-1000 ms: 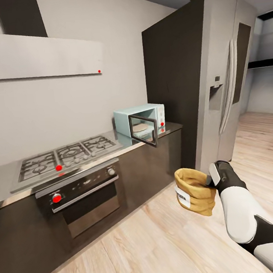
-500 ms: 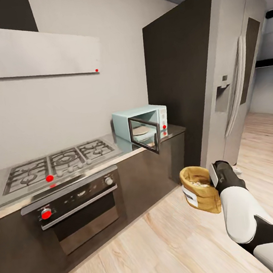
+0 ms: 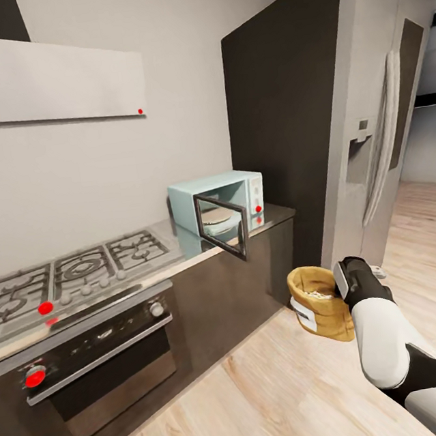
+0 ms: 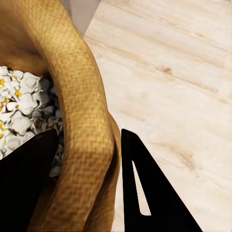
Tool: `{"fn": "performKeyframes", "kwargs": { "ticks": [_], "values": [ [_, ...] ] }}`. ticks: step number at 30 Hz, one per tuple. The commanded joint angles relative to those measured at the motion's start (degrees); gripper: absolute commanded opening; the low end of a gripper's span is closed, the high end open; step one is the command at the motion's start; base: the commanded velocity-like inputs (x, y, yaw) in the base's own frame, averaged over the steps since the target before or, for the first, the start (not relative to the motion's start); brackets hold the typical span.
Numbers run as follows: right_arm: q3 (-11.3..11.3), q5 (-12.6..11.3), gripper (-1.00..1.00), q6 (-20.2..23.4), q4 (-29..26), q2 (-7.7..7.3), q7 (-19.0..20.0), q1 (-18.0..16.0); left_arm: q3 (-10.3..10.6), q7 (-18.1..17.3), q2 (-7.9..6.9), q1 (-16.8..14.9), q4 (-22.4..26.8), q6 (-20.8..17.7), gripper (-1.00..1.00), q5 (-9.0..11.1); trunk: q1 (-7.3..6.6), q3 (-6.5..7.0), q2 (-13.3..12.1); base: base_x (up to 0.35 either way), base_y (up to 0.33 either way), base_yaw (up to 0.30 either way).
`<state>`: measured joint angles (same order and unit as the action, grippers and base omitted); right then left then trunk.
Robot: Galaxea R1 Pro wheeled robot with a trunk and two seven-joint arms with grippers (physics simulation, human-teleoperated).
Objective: In the kitchen, take the popcorn bag from the countertop, put it into the microwave, and heat it until the popcorn is cooked so the cooked popcorn ends up inside the bag.
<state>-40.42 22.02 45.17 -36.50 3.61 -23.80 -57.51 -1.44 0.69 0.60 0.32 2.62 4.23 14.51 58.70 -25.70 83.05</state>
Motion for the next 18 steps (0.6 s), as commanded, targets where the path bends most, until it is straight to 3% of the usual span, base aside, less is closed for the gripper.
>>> {"fn": "performKeyframes", "kwargs": {
  "ticks": [1, 18],
  "values": [
    [-0.19, 0.04, -1.0, 0.11, -0.06, 0.05, -0.1, -0.05, -0.13, 0.07, 0.01, 0.03, 0.11, 0.07, 1.0, 0.17, 0.03, -0.05, 0.03, 0.294, -0.201, 0.0],
    [-0.18, 0.04, -1.0, 0.32, -0.11, 0.51, -0.28, -0.05, -0.15, 0.15, 0.01, 0.03, 0.09, -0.14, 1.0, 0.28, 0.03, -0.05, 0.03, 0.293, -0.202, 0.0]
  ]
}}
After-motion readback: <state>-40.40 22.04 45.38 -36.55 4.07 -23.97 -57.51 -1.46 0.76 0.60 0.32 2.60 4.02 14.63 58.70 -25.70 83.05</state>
